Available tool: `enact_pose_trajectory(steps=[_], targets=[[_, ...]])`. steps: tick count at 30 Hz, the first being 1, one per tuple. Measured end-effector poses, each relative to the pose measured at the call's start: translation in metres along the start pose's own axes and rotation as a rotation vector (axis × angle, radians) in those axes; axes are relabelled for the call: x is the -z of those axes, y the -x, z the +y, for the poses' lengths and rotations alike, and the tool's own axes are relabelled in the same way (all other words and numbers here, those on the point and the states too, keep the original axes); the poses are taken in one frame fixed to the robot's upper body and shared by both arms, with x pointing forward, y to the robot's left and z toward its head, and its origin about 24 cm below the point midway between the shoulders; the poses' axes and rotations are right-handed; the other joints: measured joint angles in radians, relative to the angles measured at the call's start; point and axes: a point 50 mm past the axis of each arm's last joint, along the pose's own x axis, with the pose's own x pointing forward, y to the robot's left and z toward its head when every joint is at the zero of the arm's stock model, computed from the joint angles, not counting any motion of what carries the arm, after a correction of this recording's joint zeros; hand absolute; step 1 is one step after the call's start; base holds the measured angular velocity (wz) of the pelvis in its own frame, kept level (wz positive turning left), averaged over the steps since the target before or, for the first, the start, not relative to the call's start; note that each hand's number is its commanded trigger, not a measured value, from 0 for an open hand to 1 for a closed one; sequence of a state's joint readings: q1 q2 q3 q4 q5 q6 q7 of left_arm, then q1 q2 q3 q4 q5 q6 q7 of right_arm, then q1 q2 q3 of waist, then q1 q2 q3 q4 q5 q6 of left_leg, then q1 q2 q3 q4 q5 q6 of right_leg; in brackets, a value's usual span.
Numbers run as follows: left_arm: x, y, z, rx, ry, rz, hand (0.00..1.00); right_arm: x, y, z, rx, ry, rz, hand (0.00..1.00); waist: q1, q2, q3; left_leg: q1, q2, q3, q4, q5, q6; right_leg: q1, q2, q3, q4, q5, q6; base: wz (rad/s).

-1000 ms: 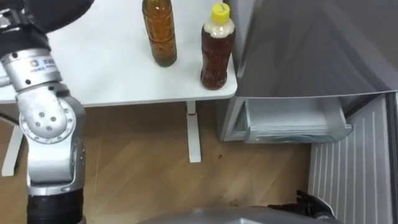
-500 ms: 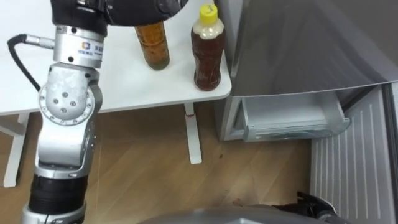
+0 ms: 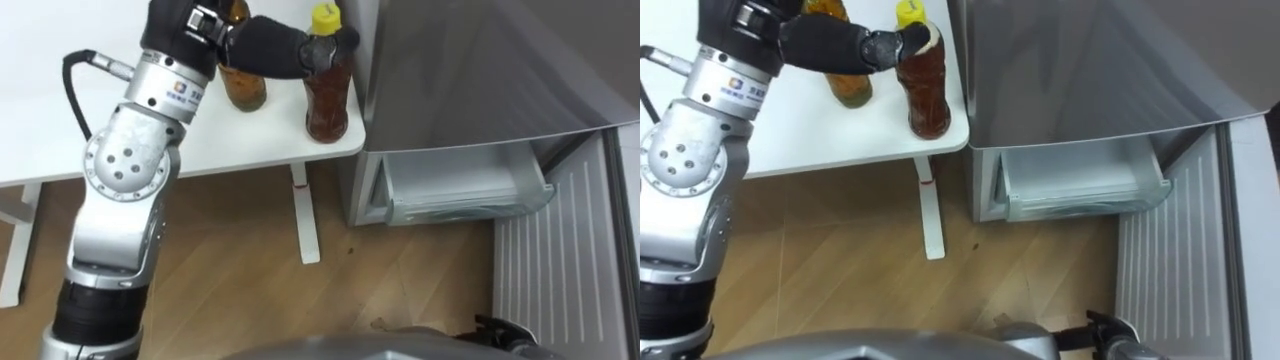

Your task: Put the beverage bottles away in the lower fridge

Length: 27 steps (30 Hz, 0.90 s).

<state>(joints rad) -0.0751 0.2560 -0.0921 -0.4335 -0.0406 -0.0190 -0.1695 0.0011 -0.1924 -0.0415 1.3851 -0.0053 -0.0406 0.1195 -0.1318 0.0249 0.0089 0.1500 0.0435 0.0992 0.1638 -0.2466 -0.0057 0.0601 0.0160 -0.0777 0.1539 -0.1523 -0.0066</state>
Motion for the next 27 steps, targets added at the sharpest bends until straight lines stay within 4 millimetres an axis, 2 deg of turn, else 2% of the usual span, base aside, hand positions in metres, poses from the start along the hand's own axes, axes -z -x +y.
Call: enact_pose_trajectory(steps=[8, 15, 20, 22, 27], targets=[[0.002, 0.0, 0.0, 0.001, -0.003, 0.018, 0.0, -0.001, 0.0, 0.0, 0.0, 0.0, -0.001, 0.0, 0.0, 0.003, -0.0019, -0.006, 0.002, 0.007, 0.0, 0.0, 0.0, -0.007, 0.003, 0.016, 0.005, 0.0, 0.0, -0.06], [0.003, 0.001, -0.001, 0.012, 0.004, 0.024, 0.0, -0.003, -0.001, 0.002, -0.005, 0.019, -0.005, 0.0, 0.003, -0.011, 0.0032, -0.004, 0.002, 0.009, 0.0, 0.0, 0.0, -0.01, 0.003, 0.019, 0.014, 0.0, 0.0, -0.01], [0.006, 0.003, -0.003, 0.018, 0.029, 0.039, 0.0, -0.001, 0.0, 0.002, 0.0, 0.019, 0.007, 0.0, 0.006, -0.013, -0.0005, -0.003, 0.001, 0.021, 0.0, 0.0, 0.0, -0.01, 0.003, 0.024, 0.014, 0.0, 0.0, -0.02], [0.017, 0.009, -0.006, 0.021, 0.057, 0.088, 0.0, -0.001, 0.0, 0.002, 0.003, 0.018, 0.009, 0.0, 0.004, -0.008, -0.0056, 0.002, 0.001, 0.031, 0.0, 0.0, 0.0, -0.009, 0.004, 0.029, 0.015, 0.0, 0.0, -0.08], [0.026, 0.017, -0.008, 0.026, 0.078, 0.148, 0.0, 0.001, 0.0, 0.002, 0.007, 0.017, 0.011, 0.0, 0.002, -0.005, -0.0077, 0.002, 0.002, 0.032, 0.001, 0.0, 0.0, -0.01, 0.004, 0.029, 0.016, 0.0, 0.0, -0.01]])
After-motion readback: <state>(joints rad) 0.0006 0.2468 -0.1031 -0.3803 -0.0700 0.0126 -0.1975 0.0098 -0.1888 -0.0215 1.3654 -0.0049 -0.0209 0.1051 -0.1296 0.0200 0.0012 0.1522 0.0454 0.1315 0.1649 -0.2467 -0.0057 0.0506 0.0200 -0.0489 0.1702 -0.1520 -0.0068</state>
